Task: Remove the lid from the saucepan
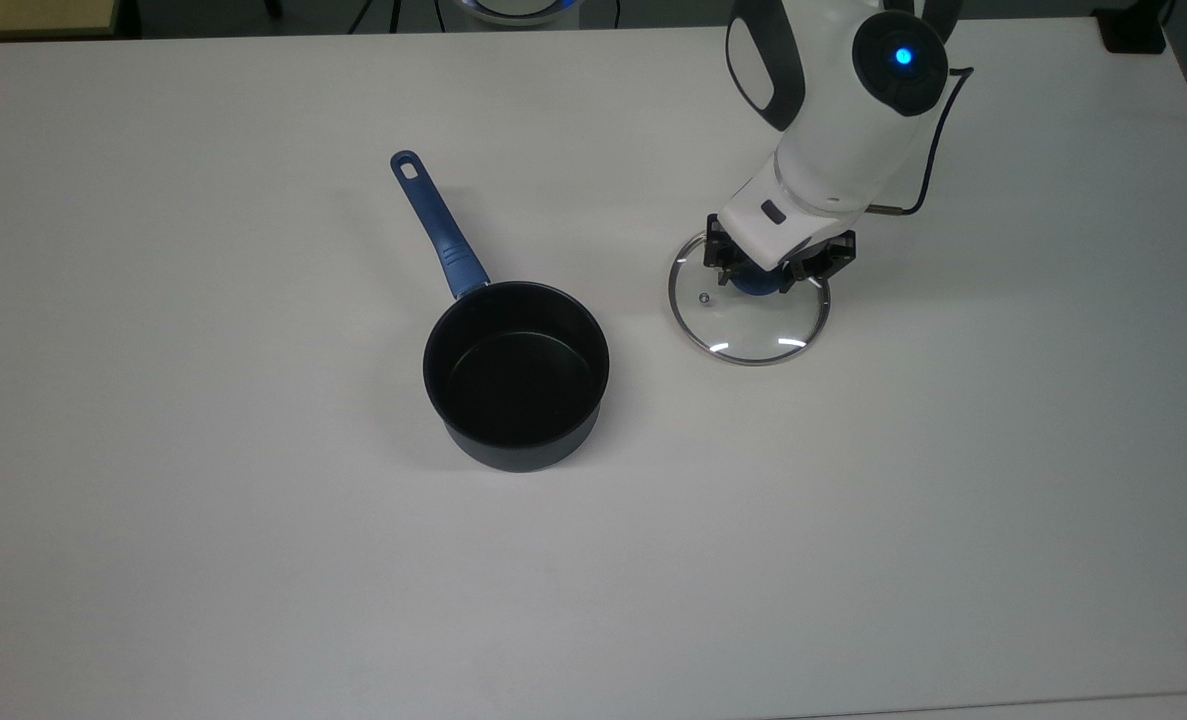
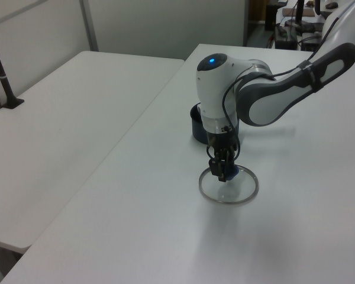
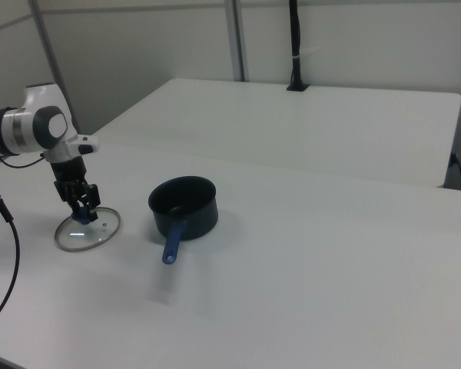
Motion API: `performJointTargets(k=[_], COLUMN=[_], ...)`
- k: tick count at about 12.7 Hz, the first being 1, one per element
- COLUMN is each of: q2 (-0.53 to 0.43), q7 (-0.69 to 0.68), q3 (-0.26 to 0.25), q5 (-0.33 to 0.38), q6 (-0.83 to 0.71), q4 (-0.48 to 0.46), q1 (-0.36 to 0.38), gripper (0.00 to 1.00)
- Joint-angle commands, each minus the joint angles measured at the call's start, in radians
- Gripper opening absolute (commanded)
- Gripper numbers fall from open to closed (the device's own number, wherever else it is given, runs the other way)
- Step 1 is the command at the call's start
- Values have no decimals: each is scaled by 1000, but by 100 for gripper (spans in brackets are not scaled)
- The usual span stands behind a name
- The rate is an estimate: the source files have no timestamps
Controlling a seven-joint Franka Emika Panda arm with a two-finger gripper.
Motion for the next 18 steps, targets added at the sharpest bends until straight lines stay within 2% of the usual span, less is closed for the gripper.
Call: performJointTargets(k=[1, 2, 3, 5, 7, 9, 10, 12, 15, 16, 18], q2=[-17, -19, -23, -58, -129, -207, -258, -363, -430, -436, -438], q7=[-14, -15, -18, -20, -55, -127, -179, -349, -434, -454, -460], q3=[8, 9, 8, 8, 8, 27, 66, 142, 146, 141, 111], q5=[2, 2, 1, 1, 2, 5, 5, 4, 4, 1, -1], q6=[13, 7, 2, -1, -73, -161, -212, -345, -375, -375, -374], q4=[-25, -23, -22, -17, -17, -15, -17, -17, -14, -14, -14], q1=[-6, -6, -8, -21, -38, -96, -163, -346, -500, -523, -525], gripper=[70, 81, 100, 100, 100, 100, 100, 100, 100, 100, 100])
